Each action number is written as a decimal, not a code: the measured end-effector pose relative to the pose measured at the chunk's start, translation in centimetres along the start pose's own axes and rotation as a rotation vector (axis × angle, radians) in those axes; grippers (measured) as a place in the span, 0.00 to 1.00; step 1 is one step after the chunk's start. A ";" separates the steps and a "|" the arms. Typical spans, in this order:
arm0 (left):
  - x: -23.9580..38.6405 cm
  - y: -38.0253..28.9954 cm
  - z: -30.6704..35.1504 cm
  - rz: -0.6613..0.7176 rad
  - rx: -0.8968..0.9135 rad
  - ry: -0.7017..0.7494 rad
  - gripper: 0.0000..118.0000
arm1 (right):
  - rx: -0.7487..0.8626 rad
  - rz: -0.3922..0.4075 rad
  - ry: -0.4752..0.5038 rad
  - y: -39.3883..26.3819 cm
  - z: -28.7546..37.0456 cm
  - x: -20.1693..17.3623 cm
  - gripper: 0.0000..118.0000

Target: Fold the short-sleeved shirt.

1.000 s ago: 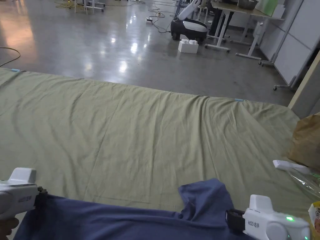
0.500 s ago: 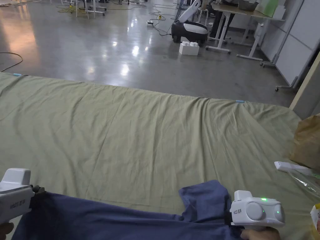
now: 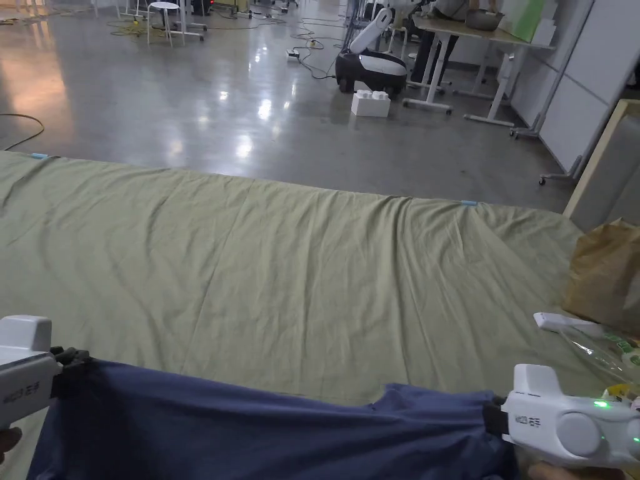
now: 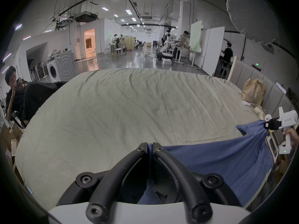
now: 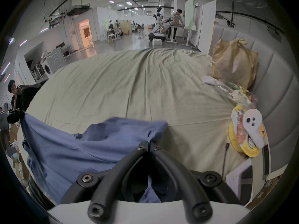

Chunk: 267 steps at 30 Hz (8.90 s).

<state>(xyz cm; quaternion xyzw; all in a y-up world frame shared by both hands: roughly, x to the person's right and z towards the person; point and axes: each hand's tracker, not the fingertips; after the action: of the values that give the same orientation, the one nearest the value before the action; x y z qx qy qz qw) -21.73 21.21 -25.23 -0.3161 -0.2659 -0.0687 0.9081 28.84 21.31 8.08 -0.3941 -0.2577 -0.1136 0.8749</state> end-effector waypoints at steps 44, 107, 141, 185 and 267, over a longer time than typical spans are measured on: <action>-1.3 -14.6 10.3 -0.027 -0.040 0.035 0.50 | 0.128 0.111 -0.144 -15.6 11.4 -4.0 0.69; -10.4 -18.9 2.3 0.826 -0.347 -0.683 0.72 | 0.636 0.012 -0.045 -5.7 9.9 -15.7 0.02; -11.2 -10.7 7.7 0.592 -0.349 -0.373 0.11 | 0.603 -0.029 -0.029 -5.6 10.0 -13.9 0.02; 21.6 -10.9 0.6 0.213 -0.598 -0.374 0.22 | 0.526 -0.076 -0.079 -9.4 10.9 -8.6 0.02; 5.6 -18.7 0.1 0.591 -0.419 -0.696 0.13 | 0.524 -0.027 -0.033 -9.9 11.3 -10.6 0.02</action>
<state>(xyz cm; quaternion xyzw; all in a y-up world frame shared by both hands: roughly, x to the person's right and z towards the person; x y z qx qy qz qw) -22.48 6.73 -12.16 -0.5578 -0.4329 0.2489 0.6630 11.87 23.10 14.89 -0.1524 -0.2980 -0.0481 0.9411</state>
